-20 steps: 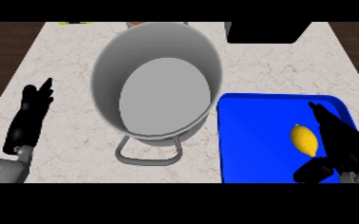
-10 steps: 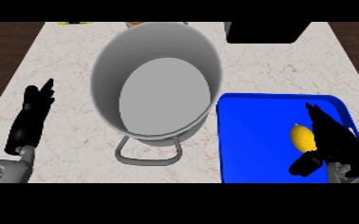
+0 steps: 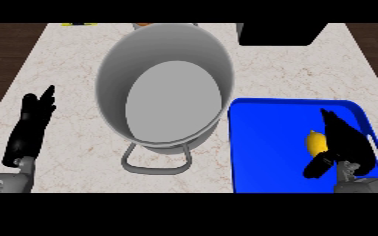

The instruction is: Pick the lemon from the tray and place it in the pot

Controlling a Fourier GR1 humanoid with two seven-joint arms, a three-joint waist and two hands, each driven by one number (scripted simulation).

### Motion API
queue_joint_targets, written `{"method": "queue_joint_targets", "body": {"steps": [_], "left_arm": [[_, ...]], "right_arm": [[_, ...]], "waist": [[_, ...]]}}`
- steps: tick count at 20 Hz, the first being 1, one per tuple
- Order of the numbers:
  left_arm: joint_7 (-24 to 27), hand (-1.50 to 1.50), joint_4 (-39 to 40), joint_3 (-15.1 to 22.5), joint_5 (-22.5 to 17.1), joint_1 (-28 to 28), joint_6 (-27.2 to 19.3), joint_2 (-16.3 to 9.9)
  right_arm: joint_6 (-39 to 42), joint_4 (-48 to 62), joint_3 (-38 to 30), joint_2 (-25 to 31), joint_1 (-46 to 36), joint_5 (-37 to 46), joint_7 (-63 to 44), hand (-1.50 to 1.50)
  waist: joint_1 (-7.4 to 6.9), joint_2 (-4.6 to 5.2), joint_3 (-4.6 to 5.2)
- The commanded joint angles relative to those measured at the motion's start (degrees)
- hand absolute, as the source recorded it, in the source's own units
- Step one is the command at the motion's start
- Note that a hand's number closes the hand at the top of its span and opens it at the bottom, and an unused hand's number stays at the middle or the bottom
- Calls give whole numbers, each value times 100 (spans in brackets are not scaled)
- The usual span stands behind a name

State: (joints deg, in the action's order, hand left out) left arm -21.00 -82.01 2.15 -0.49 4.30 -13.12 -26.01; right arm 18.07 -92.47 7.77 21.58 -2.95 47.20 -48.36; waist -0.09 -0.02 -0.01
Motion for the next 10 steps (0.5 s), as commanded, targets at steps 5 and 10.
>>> {"method": "queue_joint_targets", "body": {"steps": [5, 10], "left_arm": [[378, 0, 539, -253, 428, 205, 83, 399], [-64, 0, -36, -564, 464, 143, 524, 315]], "right_arm": [[-7, 489, -169, -347, -162, 189, 214, -150], [-248, 802, -363, -452, 49, 370, 601, -150]], "waist": [[15, 7, 2], [10, 0, 0]]}}
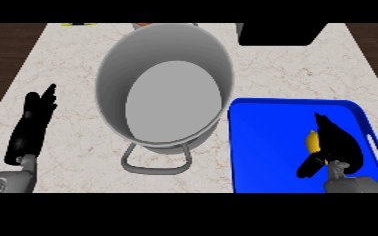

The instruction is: Pick the lemon from the tray and place it in the pot

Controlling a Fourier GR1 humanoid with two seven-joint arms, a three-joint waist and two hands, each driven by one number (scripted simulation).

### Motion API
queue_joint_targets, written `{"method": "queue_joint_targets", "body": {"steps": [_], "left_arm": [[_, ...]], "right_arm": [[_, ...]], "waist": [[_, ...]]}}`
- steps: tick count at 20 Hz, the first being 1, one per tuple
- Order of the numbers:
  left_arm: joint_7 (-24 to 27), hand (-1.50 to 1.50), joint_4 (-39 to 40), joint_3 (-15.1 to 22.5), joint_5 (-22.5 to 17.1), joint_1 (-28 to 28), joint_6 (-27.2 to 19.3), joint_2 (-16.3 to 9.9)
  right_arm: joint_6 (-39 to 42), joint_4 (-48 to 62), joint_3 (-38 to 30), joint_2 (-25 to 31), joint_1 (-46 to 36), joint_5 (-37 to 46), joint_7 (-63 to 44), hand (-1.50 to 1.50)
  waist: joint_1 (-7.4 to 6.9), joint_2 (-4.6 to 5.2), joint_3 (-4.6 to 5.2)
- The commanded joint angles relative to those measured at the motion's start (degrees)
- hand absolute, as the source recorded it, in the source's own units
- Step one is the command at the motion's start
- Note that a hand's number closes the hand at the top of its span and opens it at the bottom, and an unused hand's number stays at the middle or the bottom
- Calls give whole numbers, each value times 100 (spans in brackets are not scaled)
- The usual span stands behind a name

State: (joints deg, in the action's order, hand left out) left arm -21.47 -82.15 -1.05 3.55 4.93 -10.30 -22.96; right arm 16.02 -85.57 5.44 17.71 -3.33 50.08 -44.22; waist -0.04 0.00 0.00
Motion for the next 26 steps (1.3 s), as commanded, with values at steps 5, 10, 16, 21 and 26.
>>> {"method": "queue_joint_targets", "body": {"steps": [5, 10, 16, 21, 26], "left_arm": [[-201, 0, -244, -306, 209, -7, 322, 141], [-217, 0, -405, -336, 471, -176, 313, 430], [-379, 0, -605, -239, 603, -153, 317, 552], [-240, 0, -414, -459, 545, -49, 468, 502], [93, 0, 126, -905, 295, 120, 872, 230]], "right_arm": [[-48, 134, -447, 67, 177, 3, 512, -150], [-263, 806, -512, -115, -78, 208, 789, -150], [-858, 965, -237, -53, -14, 659, 1350, 150], [-1009, 970, -233, 205, -169, 1012, 1578, 150], [-711, 367, -166, 104, -353, 1245, 1185, 150]], "waist": [[10, -5, 0], [-4, -2, -1], [-15, -6, -3], [-14, -2, -2], [0, -1, 2]]}}
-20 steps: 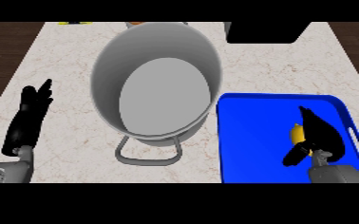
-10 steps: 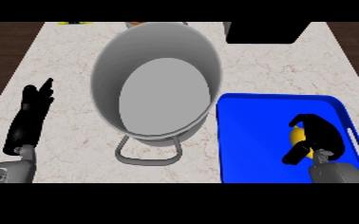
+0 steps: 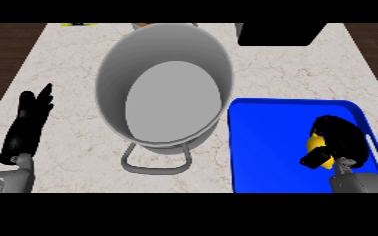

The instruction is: Pick the lemon from the tray and place it in the pot

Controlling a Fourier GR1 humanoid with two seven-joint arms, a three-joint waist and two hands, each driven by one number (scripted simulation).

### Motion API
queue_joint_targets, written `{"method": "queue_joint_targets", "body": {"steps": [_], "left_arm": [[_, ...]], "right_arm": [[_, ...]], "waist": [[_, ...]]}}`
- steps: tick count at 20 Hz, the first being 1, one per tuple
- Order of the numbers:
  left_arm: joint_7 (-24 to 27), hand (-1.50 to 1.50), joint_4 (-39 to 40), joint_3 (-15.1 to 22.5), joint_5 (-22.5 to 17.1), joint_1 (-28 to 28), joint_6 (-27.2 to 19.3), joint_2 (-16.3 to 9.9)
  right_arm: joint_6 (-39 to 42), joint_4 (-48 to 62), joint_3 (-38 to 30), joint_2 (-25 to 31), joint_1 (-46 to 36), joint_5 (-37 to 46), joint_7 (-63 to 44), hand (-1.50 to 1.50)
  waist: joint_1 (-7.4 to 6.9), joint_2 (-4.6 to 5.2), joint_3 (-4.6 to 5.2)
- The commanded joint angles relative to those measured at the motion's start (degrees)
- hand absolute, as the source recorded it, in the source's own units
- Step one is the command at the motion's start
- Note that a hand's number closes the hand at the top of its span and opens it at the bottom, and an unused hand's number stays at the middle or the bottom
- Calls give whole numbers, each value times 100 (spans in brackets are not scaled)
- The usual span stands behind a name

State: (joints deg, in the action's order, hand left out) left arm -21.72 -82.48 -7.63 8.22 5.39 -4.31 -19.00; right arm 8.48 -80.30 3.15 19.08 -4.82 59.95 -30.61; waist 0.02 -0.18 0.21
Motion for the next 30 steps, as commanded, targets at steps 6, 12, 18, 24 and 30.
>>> {"method": "queue_joint_targets", "body": {"steps": [6, 12, 18, 24, 30], "left_arm": [[-58, 0, 118, -87, -17, 238, 111, 23], [53, 0, 55, 10, 174, -69, -63, 175], [-9, 0, -111, -28, 153, -161, -30, 134], [-101, 0, -182, -91, 112, -133, 24, 91], [-144, 0, -156, -22, 294, 21, -26, 148]], "right_arm": [[-94, -525, 494, 143, -284, 372, 637, 150], [-147, -1330, 153, 981, -49, -408, 2391, 150], [-339, -2671, -279, 641, -484, -1186, 2507, 150], [-340, -3993, -526, 205, -675, -2040, 2417, 150], [749, -4731, 3, 34, -1942, -2018, 691, 150]], "waist": [[-17, 19, -20], [41, 3, -20], [71, -37, -18], [61, -26, -19], [-17, 4, -15]]}}
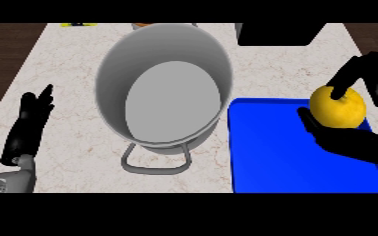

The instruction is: Pick the lemon from the tray and place it in the pot

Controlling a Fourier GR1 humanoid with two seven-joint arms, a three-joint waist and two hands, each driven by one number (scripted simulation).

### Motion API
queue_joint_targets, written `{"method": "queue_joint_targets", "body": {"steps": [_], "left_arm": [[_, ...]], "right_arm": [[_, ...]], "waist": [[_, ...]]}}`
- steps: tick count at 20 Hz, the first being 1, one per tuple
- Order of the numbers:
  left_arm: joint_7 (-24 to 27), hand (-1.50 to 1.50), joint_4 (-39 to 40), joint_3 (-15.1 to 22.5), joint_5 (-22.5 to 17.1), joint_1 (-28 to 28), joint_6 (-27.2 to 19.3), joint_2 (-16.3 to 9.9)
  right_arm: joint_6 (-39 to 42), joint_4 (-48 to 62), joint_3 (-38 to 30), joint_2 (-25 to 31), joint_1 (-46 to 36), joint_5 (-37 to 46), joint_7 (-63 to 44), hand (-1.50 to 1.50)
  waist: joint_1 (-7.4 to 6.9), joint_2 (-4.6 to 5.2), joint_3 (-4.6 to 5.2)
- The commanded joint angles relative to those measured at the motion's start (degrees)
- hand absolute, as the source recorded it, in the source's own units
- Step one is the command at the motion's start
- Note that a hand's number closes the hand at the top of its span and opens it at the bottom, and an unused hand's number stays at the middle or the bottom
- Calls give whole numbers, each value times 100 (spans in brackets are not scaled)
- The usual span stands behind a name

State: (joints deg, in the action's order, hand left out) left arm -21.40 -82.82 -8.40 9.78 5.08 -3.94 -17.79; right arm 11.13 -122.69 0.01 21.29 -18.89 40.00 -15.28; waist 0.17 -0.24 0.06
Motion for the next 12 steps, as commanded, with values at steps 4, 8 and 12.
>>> {"method": "queue_joint_targets", "body": {"steps": [4, 8, 12], "left_arm": [[-183, 0, 96, -94, -11, 333, 163, -117], [-308, 0, -175, -52, -33, 245, 162, -38], [-149, 0, 77, 13, 75, 234, 136, 46]], "right_arm": [[1082, -299, 587, -369, -1483, -330, -1574, 150], [1470, 614, 754, -779, -2703, -483, -2362, 150], [1282, 1498, 1251, -1436, -3270, -23, -2830, 150]], "waist": [[-37, 15, 0], [-82, 11, 1], [-93, 20, 1]]}}
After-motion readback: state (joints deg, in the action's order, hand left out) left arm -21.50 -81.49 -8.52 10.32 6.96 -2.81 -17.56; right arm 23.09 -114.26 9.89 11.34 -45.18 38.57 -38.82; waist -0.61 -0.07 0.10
